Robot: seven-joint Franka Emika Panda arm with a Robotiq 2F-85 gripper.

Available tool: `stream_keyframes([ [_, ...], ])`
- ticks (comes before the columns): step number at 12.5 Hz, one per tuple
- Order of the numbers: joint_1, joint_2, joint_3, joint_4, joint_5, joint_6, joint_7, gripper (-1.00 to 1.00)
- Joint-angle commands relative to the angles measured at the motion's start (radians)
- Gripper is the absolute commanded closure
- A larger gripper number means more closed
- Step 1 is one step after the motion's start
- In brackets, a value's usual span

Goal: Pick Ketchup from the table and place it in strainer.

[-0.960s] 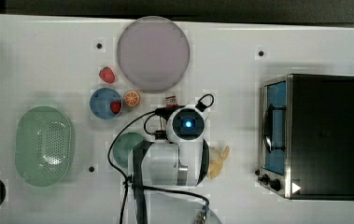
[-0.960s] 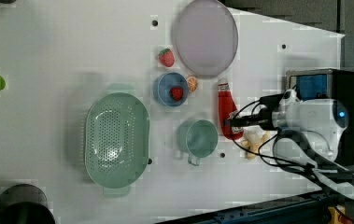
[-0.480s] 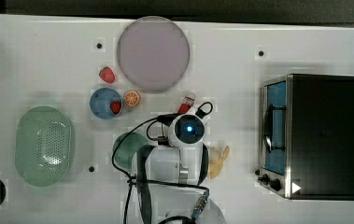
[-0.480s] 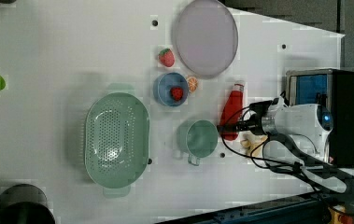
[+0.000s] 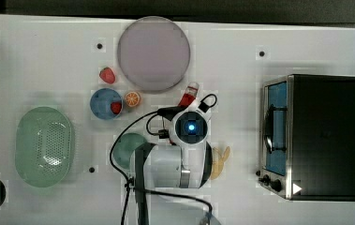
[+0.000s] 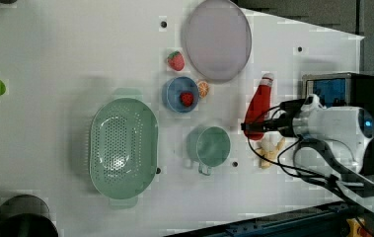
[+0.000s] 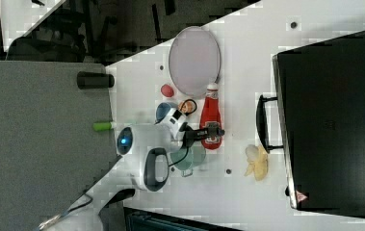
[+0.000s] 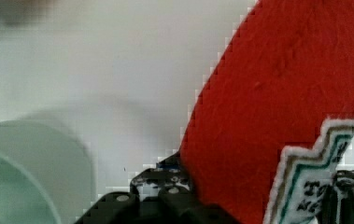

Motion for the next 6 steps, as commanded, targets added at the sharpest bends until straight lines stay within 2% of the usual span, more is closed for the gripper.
stream_keyframes([
  [1,0.001,-0.192,-0.002,0.023,0.004,-0.156,-0.02,-0.26],
  [6,0.013,-0.433,0.072,0.115,0.006,-0.55,0.093,-0.26],
])
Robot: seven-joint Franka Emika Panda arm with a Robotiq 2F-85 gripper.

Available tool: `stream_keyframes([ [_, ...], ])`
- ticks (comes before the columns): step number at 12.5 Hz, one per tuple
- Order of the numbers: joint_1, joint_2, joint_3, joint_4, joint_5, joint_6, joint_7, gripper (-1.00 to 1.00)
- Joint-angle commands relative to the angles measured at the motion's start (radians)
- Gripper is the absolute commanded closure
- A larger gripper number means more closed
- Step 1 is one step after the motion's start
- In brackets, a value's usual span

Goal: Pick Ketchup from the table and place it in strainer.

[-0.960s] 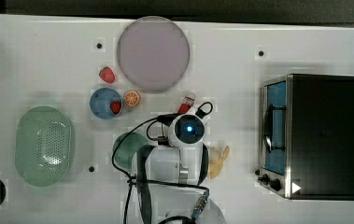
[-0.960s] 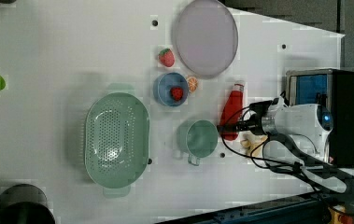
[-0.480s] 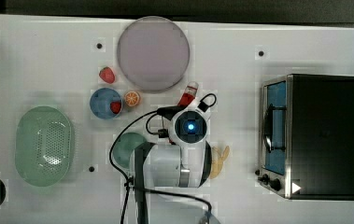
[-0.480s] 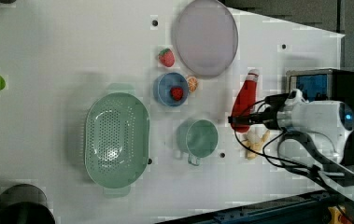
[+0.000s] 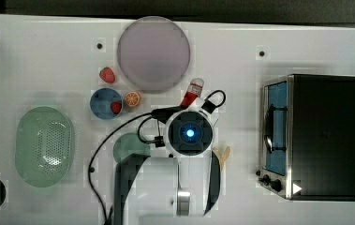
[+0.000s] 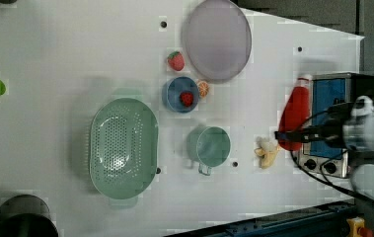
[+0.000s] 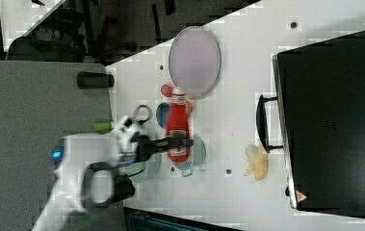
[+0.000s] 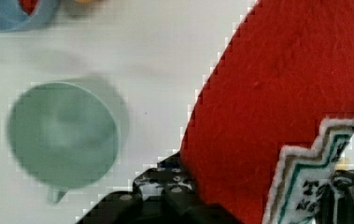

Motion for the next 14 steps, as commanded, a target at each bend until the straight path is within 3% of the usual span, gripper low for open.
stream_keyframes([
  [1,0.017,-0.072,0.074,0.1,-0.001,-0.181,0.129,-0.26],
  [3,0.024,-0.087,0.13,0.161,0.001,-0.279,0.179,-0.26],
  [8,0.036,-0.076,0.286,0.221,0.023,-0.284,0.356,-0.26],
  [14,0.052,0.045,0.508,0.223,0.023,-0.064,0.671,-0.26],
])
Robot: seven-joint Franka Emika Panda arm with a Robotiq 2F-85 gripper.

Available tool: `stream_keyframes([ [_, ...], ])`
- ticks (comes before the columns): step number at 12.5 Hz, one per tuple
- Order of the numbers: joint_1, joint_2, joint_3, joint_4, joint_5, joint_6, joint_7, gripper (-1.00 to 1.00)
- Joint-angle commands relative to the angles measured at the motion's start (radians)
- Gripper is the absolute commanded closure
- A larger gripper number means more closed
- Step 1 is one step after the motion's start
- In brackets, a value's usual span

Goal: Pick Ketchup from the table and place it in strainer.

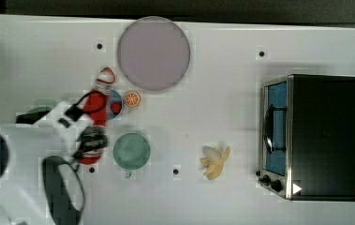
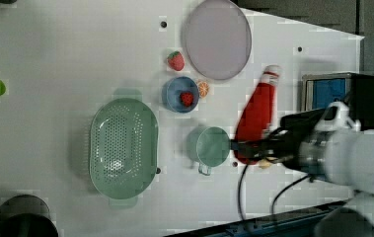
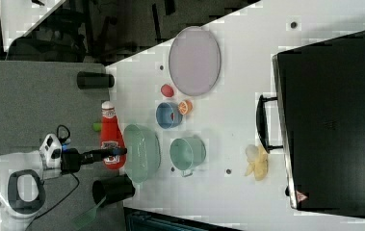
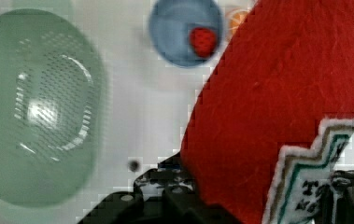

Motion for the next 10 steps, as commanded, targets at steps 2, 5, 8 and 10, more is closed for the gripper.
stream_keyframes([
  [2,0.012,0.114,0.115,0.01,0.01,0.144,0.327,-0.26],
  [5,0.02,0.25,0.191,0.007,0.006,0.293,0.491,-0.26],
  [8,0.057,0.383,0.21,-0.007,-0.031,0.416,0.55,-0.26],
  [10,0.079,0.466,0.204,-0.007,-0.058,0.503,0.55,-0.26],
])
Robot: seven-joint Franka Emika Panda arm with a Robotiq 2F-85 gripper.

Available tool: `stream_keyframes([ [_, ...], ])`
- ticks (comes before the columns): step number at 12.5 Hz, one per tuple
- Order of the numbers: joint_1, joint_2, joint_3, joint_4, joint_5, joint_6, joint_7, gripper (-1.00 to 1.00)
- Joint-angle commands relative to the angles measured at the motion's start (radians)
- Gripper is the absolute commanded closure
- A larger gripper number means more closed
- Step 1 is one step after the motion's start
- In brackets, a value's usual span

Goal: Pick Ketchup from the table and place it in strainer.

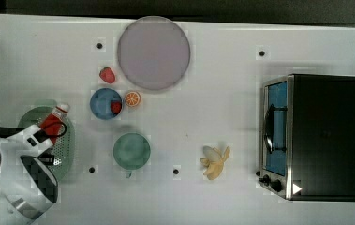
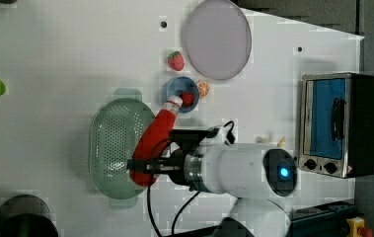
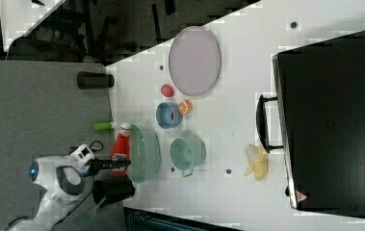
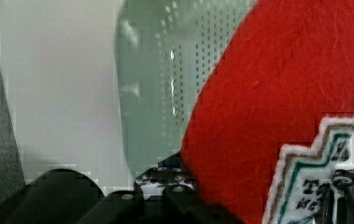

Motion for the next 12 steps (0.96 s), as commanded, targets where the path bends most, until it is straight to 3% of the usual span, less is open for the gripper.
stream_keyframes([
  [1,0.024,0.044,-0.009,0.001,-0.03,0.113,0.079,-0.26],
  [3,0.035,0.102,-0.023,0.001,-0.048,0.143,0.079,-0.32],
  [6,0.052,0.131,-0.045,0.007,-0.087,0.154,0.082,-0.95],
  [9,0.039,0.053,-0.041,0.025,-0.084,0.146,0.189,-1.0],
  [12,-0.022,-0.099,-0.042,0.057,-0.078,0.019,0.245,-1.0],
])
